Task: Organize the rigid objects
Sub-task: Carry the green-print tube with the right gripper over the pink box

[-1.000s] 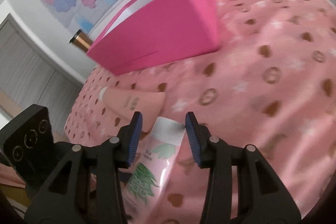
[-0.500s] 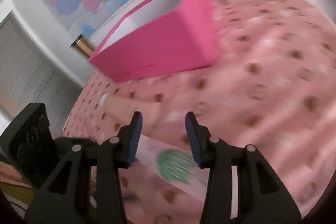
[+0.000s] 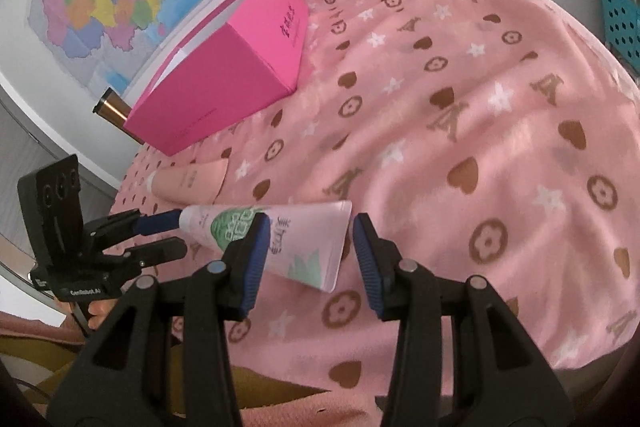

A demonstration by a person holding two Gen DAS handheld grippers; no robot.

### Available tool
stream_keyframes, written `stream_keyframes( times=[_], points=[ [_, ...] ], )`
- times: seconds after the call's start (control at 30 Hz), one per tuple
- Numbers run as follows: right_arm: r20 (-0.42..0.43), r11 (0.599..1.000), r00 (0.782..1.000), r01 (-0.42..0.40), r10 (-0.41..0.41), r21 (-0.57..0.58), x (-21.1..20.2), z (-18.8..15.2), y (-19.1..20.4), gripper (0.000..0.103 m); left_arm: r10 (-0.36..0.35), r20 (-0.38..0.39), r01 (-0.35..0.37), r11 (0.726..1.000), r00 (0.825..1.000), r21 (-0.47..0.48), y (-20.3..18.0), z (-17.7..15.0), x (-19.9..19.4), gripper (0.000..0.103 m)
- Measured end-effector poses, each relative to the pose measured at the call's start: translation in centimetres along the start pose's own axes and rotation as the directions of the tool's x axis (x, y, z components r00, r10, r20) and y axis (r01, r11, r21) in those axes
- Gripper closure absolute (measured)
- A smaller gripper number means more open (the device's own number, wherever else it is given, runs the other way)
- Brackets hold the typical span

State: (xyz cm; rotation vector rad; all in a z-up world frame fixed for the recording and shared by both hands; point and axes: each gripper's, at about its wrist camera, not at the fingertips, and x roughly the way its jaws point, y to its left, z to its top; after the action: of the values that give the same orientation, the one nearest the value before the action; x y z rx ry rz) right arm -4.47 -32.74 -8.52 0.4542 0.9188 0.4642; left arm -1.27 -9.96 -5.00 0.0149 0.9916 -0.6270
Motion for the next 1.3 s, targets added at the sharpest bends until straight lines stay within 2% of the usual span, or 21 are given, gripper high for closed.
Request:
stream_keyframes(
  times=[0.17,0.3,0.37,0.8,1.3],
  points=[
    [-0.012,1.0,1.0,-0.009,0.009,-0.013,0.8,-0.5,0.5,0.057,-0.014,-0.028,0.013,1.0,1.0,-0.021,-0.1,0.0,0.7,0.057],
    [-0.009,0.999,1.0,0.002,-0.002,-0.032,1.0,-0.4,1.0,0.056,-0.002,-0.025,0.001,1.0,1.0,-0.025,-0.3,0.1,0.6,0.057],
    [-0.008,0.999,1.0,-0.018,0.018,-0.028,1.0,-0.2,1.0,0.056,0.011,-0.022,-0.012,1.0,1.0,-0.027,-0.2,0.1,0.4,0.057],
    [0.012,0.997,0.999,-0.04,0.041,-0.073,1.3,0.9,3.0,0.054,0.07,0.033,-0.069,0.997,0.997,-0.03,0.4,0.6,-1.9,0.057],
    [0.056,0.983,0.996,-0.06,0.07,-0.173,1.6,4.4,6.1,0.054,0.151,0.101,-0.149,0.988,0.983,-0.034,1.4,1.9,-4.3,0.057]
  ],
)
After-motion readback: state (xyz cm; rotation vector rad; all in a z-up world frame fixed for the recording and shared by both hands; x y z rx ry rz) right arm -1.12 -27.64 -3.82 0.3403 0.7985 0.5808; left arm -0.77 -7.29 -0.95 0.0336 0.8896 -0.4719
